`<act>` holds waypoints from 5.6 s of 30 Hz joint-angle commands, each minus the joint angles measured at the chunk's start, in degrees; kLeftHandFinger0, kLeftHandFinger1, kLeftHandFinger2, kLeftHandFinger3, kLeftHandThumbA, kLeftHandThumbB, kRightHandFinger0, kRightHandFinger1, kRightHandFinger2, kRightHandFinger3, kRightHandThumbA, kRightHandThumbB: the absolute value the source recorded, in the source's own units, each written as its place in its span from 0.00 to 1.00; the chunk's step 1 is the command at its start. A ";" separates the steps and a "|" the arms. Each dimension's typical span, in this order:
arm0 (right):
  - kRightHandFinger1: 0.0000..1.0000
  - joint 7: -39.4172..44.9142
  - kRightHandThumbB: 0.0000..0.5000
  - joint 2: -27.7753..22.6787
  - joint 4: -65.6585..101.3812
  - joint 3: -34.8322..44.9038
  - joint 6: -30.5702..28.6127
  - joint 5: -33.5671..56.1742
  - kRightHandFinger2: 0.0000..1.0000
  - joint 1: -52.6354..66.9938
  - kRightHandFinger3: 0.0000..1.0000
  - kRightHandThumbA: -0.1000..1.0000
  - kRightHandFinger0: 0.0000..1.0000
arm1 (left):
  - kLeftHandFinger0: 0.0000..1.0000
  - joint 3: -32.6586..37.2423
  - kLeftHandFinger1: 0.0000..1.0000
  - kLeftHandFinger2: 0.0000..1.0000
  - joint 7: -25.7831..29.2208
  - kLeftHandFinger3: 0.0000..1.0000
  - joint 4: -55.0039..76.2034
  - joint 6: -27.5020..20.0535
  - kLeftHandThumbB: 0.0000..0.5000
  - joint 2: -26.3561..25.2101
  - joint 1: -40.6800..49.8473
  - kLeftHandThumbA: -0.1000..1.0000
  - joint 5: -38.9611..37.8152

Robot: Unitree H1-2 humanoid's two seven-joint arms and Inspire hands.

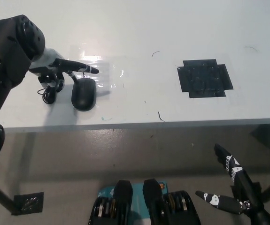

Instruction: The robot uses left hand to click on the left button of the black mouse, which is placed on the left area of the table

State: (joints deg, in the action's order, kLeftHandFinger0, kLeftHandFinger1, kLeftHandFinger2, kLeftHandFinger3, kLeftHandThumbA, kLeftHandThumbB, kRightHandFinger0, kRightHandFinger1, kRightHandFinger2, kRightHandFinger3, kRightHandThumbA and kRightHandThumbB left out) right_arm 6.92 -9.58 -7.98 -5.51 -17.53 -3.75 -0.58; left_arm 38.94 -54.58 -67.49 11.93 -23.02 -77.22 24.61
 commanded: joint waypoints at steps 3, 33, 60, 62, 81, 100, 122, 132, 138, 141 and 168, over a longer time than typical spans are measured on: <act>0.98 0.52 0.34 -0.77 1.58 0.45 -0.59 0.21 1.00 -1.02 1.00 1.00 0.97 | 0.00 -1.87 0.00 0.18 0.61 1.00 -1.35 0.49 0.49 0.38 -5.56 1.00 1.07; 0.95 0.60 0.34 -0.87 2.13 0.29 -0.10 -0.35 1.00 -0.93 1.00 1.00 0.94 | 0.00 -2.94 0.04 0.35 3.85 1.00 -7.29 -3.45 0.51 1.65 -8.02 1.00 3.35; 0.95 0.58 0.28 -0.92 2.74 0.67 0.17 -0.09 1.00 -1.55 1.00 1.00 0.94 | 0.00 -1.99 0.04 0.31 6.99 1.00 -9.19 -9.65 0.64 5.42 -4.36 1.00 5.62; 0.95 0.68 0.28 -1.04 2.59 0.67 0.01 -0.06 1.00 -1.59 1.00 1.00 0.94 | 0.00 -1.16 0.04 0.35 7.12 1.00 -9.18 -10.76 0.63 5.12 -4.21 1.00 6.50; 0.95 0.36 0.25 -0.49 2.23 0.72 -0.12 -0.08 1.00 -0.69 1.00 1.00 0.92 | 0.00 -8.26 0.00 0.17 2.42 1.00 -6.48 -5.46 0.65 2.31 -9.60 1.00 1.75; 0.94 1.10 0.26 -1.10 0.20 0.31 -1.16 0.22 1.00 1.65 1.00 1.00 0.92 | 0.35 -48.89 0.20 0.28 2.71 1.00 85.38 15.00 0.45 -8.00 23.47 1.00 -33.06; 0.89 0.83 0.28 0.71 -5.52 -0.80 -4.87 0.52 1.00 7.00 1.00 1.00 0.89 | 1.00 -55.78 1.00 1.00 12.47 1.00 107.01 -21.34 0.59 14.34 101.81 1.00 -44.72; 0.90 0.74 0.27 0.74 -5.92 -0.48 -5.77 1.00 1.00 6.68 1.00 1.00 0.88 | 1.00 -55.26 1.00 1.00 20.27 1.00 84.88 -33.61 0.56 23.25 95.20 1.00 -28.38; 0.90 0.43 0.26 0.76 -5.84 -0.55 -5.77 0.42 1.00 6.86 1.00 1.00 0.88 | 1.00 -55.87 1.00 1.00 25.54 1.00 71.35 -33.84 0.50 24.63 90.34 1.00 -21.69; 0.89 0.22 0.22 0.69 -5.51 -0.57 -5.97 0.01 1.00 6.86 1.00 1.00 0.86 | 1.00 -56.08 1.00 1.00 28.94 1.00 66.74 -32.98 0.42 25.04 88.25 1.00 -18.42; 0.88 0.45 0.31 0.17 -4.65 -0.79 -4.41 -0.47 1.00 5.57 1.00 1.00 0.89 | 1.00 -49.71 1.00 1.00 39.54 1.00 58.81 -38.46 0.52 20.71 85.11 1.00 -14.53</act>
State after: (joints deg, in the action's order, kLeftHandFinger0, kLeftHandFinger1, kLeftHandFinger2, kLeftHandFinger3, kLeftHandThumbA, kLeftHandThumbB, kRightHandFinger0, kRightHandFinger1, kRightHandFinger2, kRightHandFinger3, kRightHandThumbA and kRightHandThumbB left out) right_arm 7.17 -9.37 -14.34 -6.16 -19.45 -3.92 6.07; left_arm -12.00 -19.18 -9.34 -23.48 -1.29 8.41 10.32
